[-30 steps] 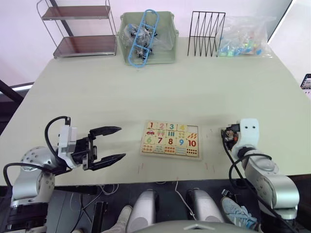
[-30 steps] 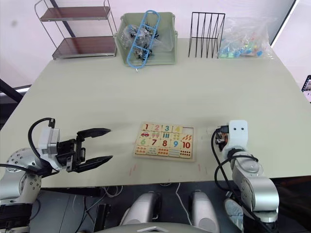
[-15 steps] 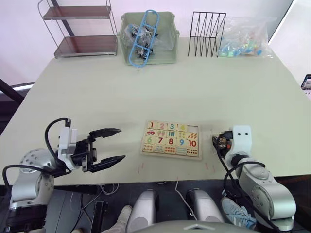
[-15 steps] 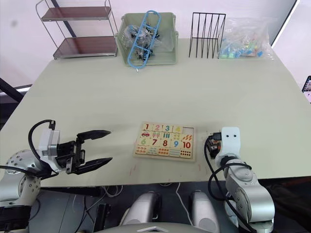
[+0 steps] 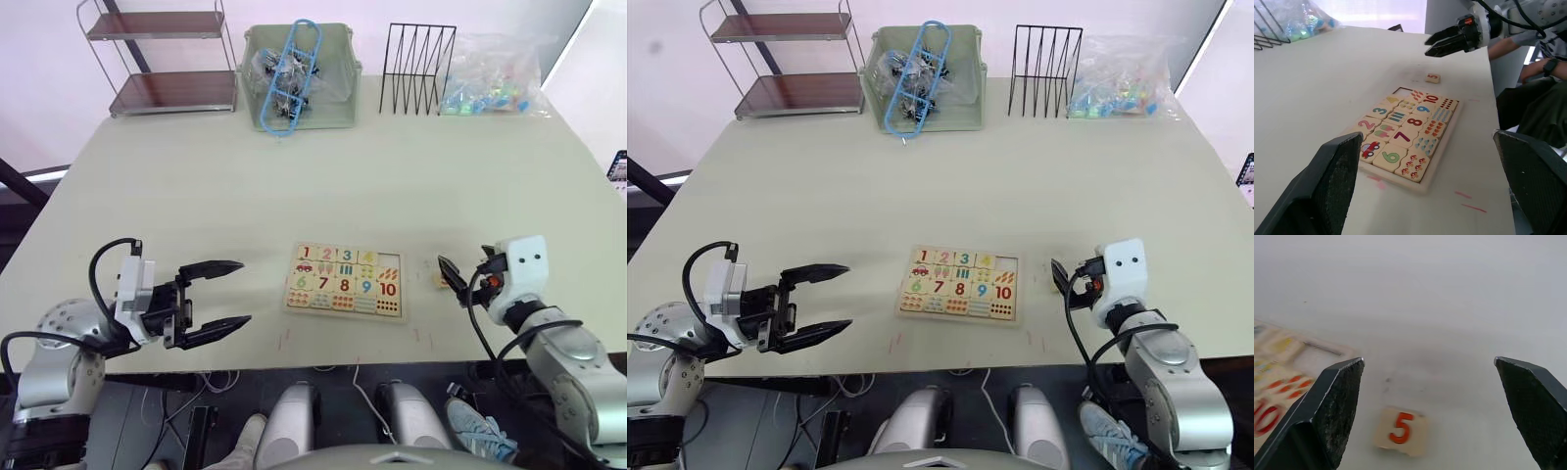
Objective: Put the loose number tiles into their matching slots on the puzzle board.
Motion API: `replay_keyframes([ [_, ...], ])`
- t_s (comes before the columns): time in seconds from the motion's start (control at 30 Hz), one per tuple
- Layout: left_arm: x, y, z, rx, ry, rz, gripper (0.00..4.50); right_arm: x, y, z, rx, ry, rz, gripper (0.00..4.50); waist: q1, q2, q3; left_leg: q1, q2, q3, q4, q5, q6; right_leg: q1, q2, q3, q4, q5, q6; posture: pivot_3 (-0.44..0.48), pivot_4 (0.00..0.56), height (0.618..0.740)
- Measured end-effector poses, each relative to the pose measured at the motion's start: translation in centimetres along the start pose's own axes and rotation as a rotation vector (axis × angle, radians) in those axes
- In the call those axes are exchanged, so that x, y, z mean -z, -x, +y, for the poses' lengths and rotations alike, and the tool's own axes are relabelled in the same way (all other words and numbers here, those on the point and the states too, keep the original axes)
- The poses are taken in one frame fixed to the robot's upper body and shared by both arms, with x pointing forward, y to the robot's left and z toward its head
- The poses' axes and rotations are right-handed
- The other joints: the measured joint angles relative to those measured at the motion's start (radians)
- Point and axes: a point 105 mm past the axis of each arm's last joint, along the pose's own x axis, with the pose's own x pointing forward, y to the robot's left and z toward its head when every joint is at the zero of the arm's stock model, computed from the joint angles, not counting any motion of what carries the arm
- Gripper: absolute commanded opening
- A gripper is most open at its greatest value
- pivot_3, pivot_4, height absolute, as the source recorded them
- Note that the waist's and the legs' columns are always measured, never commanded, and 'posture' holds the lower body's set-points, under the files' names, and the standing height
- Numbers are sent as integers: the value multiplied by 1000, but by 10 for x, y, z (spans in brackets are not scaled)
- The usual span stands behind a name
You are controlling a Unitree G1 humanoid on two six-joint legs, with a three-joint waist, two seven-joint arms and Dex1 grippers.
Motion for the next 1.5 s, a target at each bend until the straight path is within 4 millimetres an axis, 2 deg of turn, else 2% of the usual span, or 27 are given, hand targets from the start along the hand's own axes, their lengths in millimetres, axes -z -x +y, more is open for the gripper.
replay_keyframes([
  [0.07,0,3,-1,18,2,19,4500,-7,7,-22,-8,37,-17,4464,1,0,0,0,0,2,0,0,0,1,0,-1,0,0,0,0,150,740],
  [0.23,4,9,3,95,38,80,4500,-5,10,-34,-277,138,15,4464,1,0,0,1,1,4,0,0,0,0,3,-1,0,0,-1,0,150,740],
  [0.57,-7,10,24,148,-21,127,4500,-2,-5,-36,-624,313,56,4464,1,-2,1,0,2,7,0,0,0,0,2,0,0,2,-1,0,150,740],
  [0.77,-8,7,26,164,-25,116,4500,17,-12,-28,-770,388,124,4464,2,-2,2,0,1,7,0,0,0,0,2,0,0,4,1,0,150,740],
  [1.03,-12,6,28,164,-47,104,4500,33,-21,-26,-839,432,180,4464,2,-2,2,0,1,8,0,0,0,0,2,1,0,4,1,0,150,740],
  [1.47,-12,4,28,168,-55,91,4500,35,-33,-30,-847,496,193,4464,2,-2,2,1,1,8,1,0,0,0,2,1,1,4,1,0,150,740],
  [1.5,-12,4,28,168,-56,90,4500,35,-34,-30,-848,496,193,4229,2,-2,2,1,1,8,1,0,0,0,2,1,1,4,1,0,150,740],
])
